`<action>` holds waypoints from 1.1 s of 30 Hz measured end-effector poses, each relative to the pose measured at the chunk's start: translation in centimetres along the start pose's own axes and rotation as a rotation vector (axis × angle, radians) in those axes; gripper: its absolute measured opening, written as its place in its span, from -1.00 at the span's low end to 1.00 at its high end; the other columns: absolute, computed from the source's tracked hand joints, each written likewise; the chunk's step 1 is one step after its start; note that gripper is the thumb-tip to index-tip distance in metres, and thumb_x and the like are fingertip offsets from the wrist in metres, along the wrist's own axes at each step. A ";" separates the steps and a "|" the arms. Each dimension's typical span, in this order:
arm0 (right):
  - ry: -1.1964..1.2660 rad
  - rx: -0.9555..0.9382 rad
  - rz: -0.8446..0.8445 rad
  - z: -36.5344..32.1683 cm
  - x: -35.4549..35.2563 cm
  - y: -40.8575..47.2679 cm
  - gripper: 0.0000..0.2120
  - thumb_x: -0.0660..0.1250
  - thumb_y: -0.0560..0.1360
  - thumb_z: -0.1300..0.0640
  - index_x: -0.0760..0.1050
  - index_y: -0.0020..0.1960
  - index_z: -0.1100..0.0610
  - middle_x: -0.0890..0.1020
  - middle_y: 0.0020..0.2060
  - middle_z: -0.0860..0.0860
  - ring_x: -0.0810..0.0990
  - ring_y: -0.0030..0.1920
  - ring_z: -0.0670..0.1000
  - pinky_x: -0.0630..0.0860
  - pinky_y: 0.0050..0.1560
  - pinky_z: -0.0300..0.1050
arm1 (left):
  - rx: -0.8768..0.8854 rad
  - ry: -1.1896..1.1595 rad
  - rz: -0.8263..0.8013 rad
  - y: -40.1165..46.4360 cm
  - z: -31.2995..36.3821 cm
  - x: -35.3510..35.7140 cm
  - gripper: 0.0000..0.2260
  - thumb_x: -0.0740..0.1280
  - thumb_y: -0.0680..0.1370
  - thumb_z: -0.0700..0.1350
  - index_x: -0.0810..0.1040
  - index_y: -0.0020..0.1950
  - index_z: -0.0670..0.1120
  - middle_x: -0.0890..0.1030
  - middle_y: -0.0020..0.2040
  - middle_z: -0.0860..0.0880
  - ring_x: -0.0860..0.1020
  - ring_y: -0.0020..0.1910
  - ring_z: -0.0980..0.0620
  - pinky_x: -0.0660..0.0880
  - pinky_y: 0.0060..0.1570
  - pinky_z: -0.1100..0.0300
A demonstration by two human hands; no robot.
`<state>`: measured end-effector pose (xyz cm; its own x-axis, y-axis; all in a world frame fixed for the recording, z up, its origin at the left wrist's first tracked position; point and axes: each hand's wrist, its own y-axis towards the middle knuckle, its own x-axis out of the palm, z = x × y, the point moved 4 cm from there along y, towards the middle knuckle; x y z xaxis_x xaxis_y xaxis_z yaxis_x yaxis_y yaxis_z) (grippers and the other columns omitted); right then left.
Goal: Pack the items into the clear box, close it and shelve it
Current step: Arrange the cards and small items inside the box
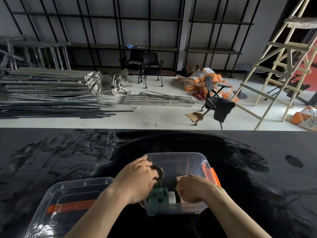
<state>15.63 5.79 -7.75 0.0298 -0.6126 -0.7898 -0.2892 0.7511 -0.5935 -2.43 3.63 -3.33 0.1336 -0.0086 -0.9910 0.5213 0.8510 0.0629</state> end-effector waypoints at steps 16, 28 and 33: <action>0.485 0.063 -0.034 -2.7 -0.7 -0.7 -0.66 0.14 0.58 0.04 0.62 0.10 0.17 0.76 -0.05 0.13 0.76 -0.04 0.13 0.63 0.15 -0.04 | -0.492 -0.580 0.303 -0.1 -0.1 3.1 -0.43 0.12 0.65 0.12 0.08 0.62 0.02 0.07 0.63 0.10 0.17 0.57 0.06 0.23 0.48 0.07; 0.770 0.002 0.156 -3.2 -1.8 -2.7 -0.77 0.25 0.48 0.16 0.62 -0.27 0.17 0.73 -0.32 0.12 0.76 -0.18 0.19 0.68 0.09 0.21 | -0.488 -0.584 0.338 0.1 -0.2 3.3 -0.48 0.06 0.66 0.10 0.11 0.61 0.02 0.09 0.62 0.11 0.21 0.55 0.09 0.27 0.44 0.09; 0.821 -0.020 0.135 -3.9 -0.4 -1.6 -0.66 0.19 0.33 -0.07 0.68 -0.12 0.05 0.79 -0.22 0.04 0.79 -0.14 0.02 0.49 0.35 0.09 | -0.511 -0.583 0.334 -0.1 -0.6 3.1 -0.48 0.06 0.66 0.10 0.11 0.61 0.03 0.08 0.62 0.11 0.21 0.55 0.08 0.27 0.45 0.06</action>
<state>12.39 3.89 -5.85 -0.7119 -0.5075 -0.4855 -0.2568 0.8315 -0.4926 -2.55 3.86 -6.50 0.6998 0.1357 -0.7013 -0.0495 0.9887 0.1418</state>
